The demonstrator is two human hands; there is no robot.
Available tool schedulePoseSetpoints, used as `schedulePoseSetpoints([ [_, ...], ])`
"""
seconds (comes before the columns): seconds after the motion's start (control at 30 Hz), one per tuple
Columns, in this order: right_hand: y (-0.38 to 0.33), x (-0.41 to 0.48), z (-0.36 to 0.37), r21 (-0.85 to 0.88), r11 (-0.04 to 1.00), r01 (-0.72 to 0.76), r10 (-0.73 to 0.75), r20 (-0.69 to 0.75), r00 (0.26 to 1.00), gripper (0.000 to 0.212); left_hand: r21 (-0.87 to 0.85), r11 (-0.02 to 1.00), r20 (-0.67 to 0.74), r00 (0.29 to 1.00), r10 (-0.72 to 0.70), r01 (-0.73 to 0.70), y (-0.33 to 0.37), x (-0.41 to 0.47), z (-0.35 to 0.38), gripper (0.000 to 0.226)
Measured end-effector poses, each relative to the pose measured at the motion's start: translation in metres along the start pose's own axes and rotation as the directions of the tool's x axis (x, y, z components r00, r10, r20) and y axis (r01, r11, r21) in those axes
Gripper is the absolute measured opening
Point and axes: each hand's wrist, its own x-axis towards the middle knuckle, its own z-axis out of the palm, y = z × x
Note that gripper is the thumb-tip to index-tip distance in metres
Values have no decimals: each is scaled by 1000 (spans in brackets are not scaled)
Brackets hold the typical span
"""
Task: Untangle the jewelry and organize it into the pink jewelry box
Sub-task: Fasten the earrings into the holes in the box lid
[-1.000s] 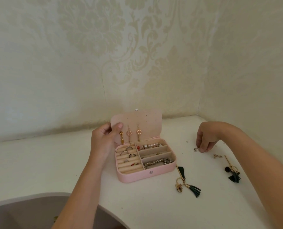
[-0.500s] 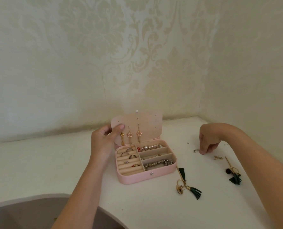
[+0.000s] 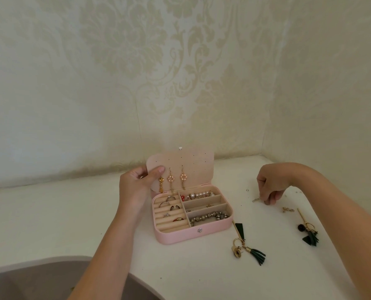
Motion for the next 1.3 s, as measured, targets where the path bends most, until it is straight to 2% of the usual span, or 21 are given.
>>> schedulePoseSetpoints([
  [0.07, 0, -1, -2, 40, 999, 21, -19, -55, 998, 6, 28, 999, -11, 1000, 27, -27, -3, 0, 1, 7],
  [0.17, -1, -4, -9, 134, 984, 115, -85, -214, 973, 6, 109, 990, -17, 996, 88, -85, -9, 3, 0, 11],
  [0.33, -16, -22, -19, 271, 876, 398, -253, -443, 860, 6, 201, 970, -26, 989, 144, -135, -16, 5, -1, 37],
  [0.4, -26, -32, -21, 287, 829, 481, -306, -487, 818, 7, 193, 971, -29, 988, 150, -141, -15, 7, -2, 45],
  [0.5, -42, -43, -22, 239, 792, 562, -405, -484, 776, 18, 149, 977, -20, 988, 155, -151, -14, 12, -2, 57],
  [0.57, -52, -50, -23, 223, 758, 613, -460, -483, 745, 22, 99, 985, -18, 990, 141, -139, -11, 15, 2, 49],
  [0.7, -75, -56, -23, 149, 711, 688, -532, -526, 664, 17, 74, 991, -35, 993, 110, -107, -4, 28, 10, 20],
  [0.87, -95, -38, -17, 105, 674, 731, -586, -527, 616, 16, 72, 997, -12, 1000, 26, -25, 1, 48, 16, 16],
  [1.0, -112, -14, -11, 66, 659, 750, -576, -597, 559, 19, 107, 994, 57, 998, -14, 8, 1, 54, 20, 12],
  [1.07, -119, -2, -6, 54, 647, 760, -577, -616, 535, 17, 106, 994, 82, 996, -23, 14, 1, 52, 20, 17],
  [1.23, -131, 17, 7, -107, 583, 806, -685, -598, 416, 11, 87, 996, 175, 984, -45, 30, -3, 47, 16, 50],
  [1.3, -133, 20, 11, -147, 582, 800, -703, -586, 403, 8, 91, 996, 204, 979, -26, 7, -4, 47, 14, 64],
])
